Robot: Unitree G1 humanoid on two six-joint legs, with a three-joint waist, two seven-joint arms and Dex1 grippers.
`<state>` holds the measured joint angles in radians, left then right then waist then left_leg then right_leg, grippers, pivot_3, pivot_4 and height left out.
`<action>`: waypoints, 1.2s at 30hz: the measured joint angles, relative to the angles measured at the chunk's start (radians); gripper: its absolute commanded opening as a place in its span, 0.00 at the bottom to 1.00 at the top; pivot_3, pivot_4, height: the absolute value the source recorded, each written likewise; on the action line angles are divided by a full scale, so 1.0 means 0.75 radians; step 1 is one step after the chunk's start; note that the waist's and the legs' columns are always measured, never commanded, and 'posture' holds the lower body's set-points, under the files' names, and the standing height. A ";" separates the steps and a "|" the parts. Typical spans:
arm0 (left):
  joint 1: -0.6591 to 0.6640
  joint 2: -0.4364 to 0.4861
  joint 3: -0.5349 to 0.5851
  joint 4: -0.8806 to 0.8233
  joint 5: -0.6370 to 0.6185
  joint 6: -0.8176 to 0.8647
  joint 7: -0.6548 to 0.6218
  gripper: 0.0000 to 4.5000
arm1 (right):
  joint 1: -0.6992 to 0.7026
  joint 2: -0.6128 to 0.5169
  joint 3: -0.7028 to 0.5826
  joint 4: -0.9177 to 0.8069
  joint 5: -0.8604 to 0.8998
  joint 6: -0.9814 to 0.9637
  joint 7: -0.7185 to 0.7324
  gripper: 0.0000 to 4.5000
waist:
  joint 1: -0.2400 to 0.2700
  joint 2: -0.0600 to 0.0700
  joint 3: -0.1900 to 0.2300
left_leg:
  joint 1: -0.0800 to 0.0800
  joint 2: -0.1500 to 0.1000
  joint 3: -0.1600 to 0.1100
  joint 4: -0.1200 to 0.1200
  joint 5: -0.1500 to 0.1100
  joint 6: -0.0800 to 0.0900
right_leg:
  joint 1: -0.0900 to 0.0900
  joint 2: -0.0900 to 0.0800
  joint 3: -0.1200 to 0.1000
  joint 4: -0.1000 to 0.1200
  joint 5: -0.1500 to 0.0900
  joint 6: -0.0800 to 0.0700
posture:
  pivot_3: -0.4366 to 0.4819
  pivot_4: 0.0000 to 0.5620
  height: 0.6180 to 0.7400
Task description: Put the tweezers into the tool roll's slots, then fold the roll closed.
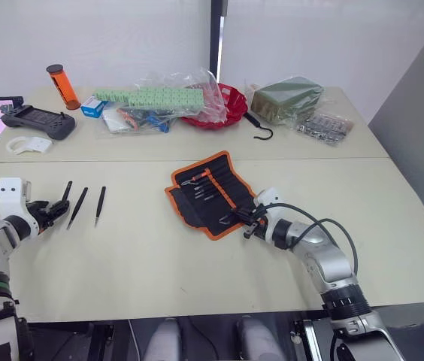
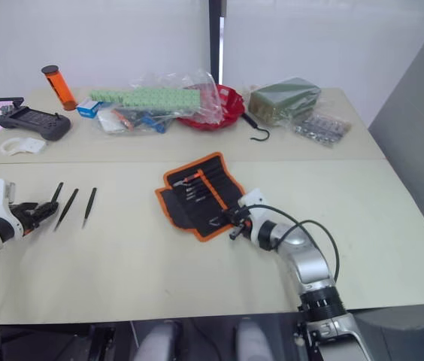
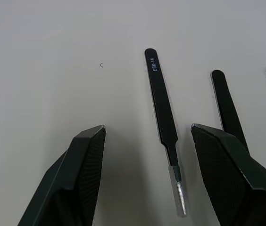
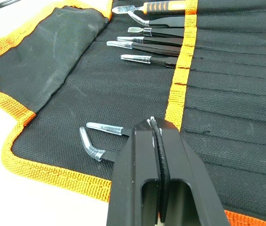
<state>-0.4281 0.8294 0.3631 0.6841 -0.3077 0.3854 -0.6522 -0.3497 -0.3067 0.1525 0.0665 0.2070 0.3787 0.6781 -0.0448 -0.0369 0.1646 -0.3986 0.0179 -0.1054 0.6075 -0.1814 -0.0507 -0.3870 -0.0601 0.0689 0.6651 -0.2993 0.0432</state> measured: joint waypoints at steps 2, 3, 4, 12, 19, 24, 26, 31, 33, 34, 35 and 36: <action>0.001 0.000 -0.001 0.002 0.008 -0.007 0.001 0.43 | 0.002 0.000 -0.001 -0.002 0.000 0.001 -0.002 0.00 | 0.000 0.000 0.000 | 0.000 0.000 0.000 0.000 0.000 0.000 | 0.000 0.000 0.000 0.000 0.000 0.000 | 0.48 0.27 1.00; 0.004 0.000 0.000 -0.001 0.009 -0.008 0.001 0.36 | 0.004 -0.001 -0.001 -0.005 0.000 0.002 -0.003 0.00 | 0.000 0.000 0.000 | 0.000 0.000 0.000 0.000 0.000 0.000 | 0.000 0.000 0.000 0.000 0.000 0.000 | 0.48 0.27 1.00; 0.009 0.000 0.000 -0.005 0.009 -0.008 0.001 0.28 | 0.005 -0.001 0.000 -0.007 0.000 0.003 -0.003 0.00 | 0.000 0.000 0.000 | 0.000 0.000 0.000 0.000 0.000 0.000 | 0.000 0.000 0.000 0.000 0.000 0.000 | 0.48 0.27 1.00; 0.151 -0.026 0.043 -0.200 -0.018 0.043 0.025 0.00 | 0.012 0.000 0.005 -0.014 -0.002 0.005 -0.004 0.00 | 0.000 0.000 0.000 | 0.000 0.000 0.000 0.000 0.000 0.000 | 0.000 0.000 0.000 0.000 0.000 0.000 | 0.48 0.27 1.00; 0.147 -0.045 0.060 -0.212 -0.017 0.044 0.054 0.00 | 0.001 0.000 0.016 -0.008 -0.010 0.005 -0.003 0.00 | 0.000 0.000 0.000 | 0.001 0.000 0.000 0.001 0.000 0.000 | 0.001 0.000 0.000 0.001 0.000 0.000 | 0.48 0.27 1.00; 0.083 -0.045 0.065 -0.223 -0.019 0.039 0.053 0.00 | -0.002 0.000 0.022 -0.007 -0.010 0.005 -0.002 0.00 | 0.000 0.000 0.000 | 0.000 0.000 0.000 0.001 0.000 0.000 | 0.000 0.000 0.000 0.001 0.000 0.000 | 0.48 0.27 1.00; 0.046 -0.044 0.056 -0.276 -0.027 0.038 0.022 0.00 | -0.002 0.001 0.021 -0.006 -0.010 0.004 -0.005 0.00 | 0.003 0.000 0.000 | 0.000 0.000 0.000 0.002 0.000 0.000 | 0.000 0.000 0.000 0.001 0.000 0.000 | 0.48 0.27 1.00; -0.085 -0.051 -0.086 -0.556 -0.092 0.087 -0.153 0.00 | 0.002 0.023 0.001 0.007 -0.009 -0.008 -0.038 0.00 | 0.007 0.000 0.000 | -0.001 -0.001 0.000 0.003 0.000 0.000 | 0.001 0.000 0.000 0.001 0.000 0.000 | 0.48 0.27 1.00; -0.138 -0.055 -0.169 -0.649 -0.118 0.130 -0.227 0.00 | 0.012 0.035 -0.003 -0.003 -0.008 -0.011 -0.051 0.00 | 0.004 0.000 0.000 | -0.001 -0.001 0.000 0.003 0.000 0.000 | 0.001 0.000 0.000 0.001 0.000 0.001 | 0.48 0.27 1.00; -0.159 -0.056 -0.210 -0.689 -0.127 0.159 -0.265 0.00 | 0.020 0.038 -0.004 -0.011 -0.008 -0.012 -0.058 0.00 | 0.003 0.001 0.000 | -0.001 -0.001 0.000 0.002 0.000 0.000 | 0.001 0.000 0.000 0.001 0.000 0.001 | 0.48 0.27 1.00; -0.182 -0.057 -0.259 -0.724 -0.141 0.191 -0.307 0.00 | 0.032 0.052 -0.013 -0.022 -0.004 -0.013 -0.069 0.00 | 0.001 0.001 0.000 | -0.001 -0.001 0.000 0.002 0.000 0.000 | 0.001 0.000 0.000 0.001 0.000 0.001 | 0.48 0.27 1.00; -0.199 -0.059 -0.290 -0.742 -0.149 0.212 -0.334 0.00 | 0.041 0.066 -0.019 -0.028 0.003 -0.013 -0.081 0.00 | 0.001 0.001 0.000 | -0.001 -0.001 0.000 0.002 0.000 0.000 | 0.000 0.000 0.000 0.001 0.000 0.001 | 0.48 0.27 1.00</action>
<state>-0.5771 0.7855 0.1454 0.1277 -0.4193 0.5446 -0.9024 -0.3193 -0.2573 0.1385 0.0454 0.2096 0.3686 0.6171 -0.0441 -0.0360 0.1650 -0.3996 0.0174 -0.1055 0.6090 -0.1812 -0.0507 -0.3866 -0.0599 0.0692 0.6659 -0.2991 0.0437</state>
